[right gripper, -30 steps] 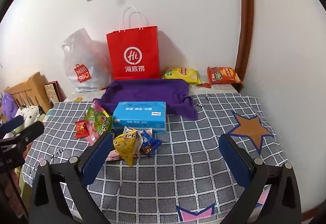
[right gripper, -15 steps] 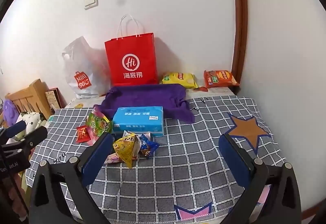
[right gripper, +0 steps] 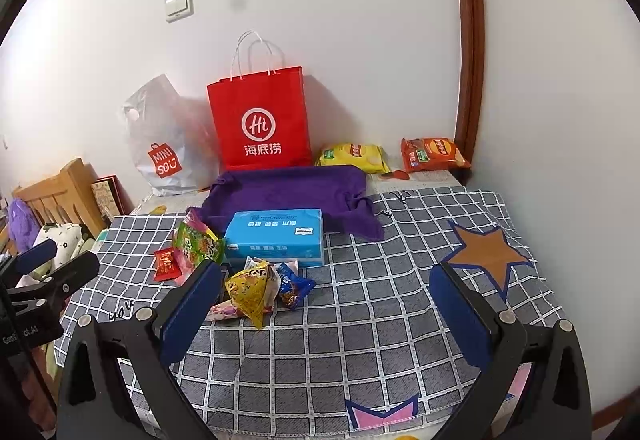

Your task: Organize snacks

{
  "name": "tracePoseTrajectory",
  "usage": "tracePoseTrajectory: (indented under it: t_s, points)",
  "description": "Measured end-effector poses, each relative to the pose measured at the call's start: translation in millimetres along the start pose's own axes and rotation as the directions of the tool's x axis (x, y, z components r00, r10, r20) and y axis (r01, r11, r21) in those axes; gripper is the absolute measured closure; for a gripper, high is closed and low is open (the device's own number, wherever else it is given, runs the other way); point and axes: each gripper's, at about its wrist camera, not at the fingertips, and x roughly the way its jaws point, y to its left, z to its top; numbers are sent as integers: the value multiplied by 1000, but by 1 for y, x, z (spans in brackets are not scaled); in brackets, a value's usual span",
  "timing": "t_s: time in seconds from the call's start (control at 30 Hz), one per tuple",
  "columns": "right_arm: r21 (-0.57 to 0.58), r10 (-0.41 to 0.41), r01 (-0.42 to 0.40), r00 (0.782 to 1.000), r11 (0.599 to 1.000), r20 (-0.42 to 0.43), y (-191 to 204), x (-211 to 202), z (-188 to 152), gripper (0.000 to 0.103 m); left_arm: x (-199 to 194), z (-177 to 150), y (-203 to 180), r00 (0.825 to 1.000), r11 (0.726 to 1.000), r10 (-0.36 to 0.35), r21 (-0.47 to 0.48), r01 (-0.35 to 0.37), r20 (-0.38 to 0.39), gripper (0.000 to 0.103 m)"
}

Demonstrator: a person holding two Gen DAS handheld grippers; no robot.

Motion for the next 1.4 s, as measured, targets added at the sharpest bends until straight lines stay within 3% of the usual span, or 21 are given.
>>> tracePoseTrajectory:
  t_s: [0.37, 1.4]
  points:
    - [15, 2, -2, 1000, 1000, -15, -2, 1, -1, 3, -6, -1, 0, 999, 1000, 11, -10, -10, 30, 0]
    - [-24, 1, 0, 1000, 1000, 22, 10, -7, -4, 3, -8, -2, 10, 1000, 998, -21, -51, 22, 13, 0]
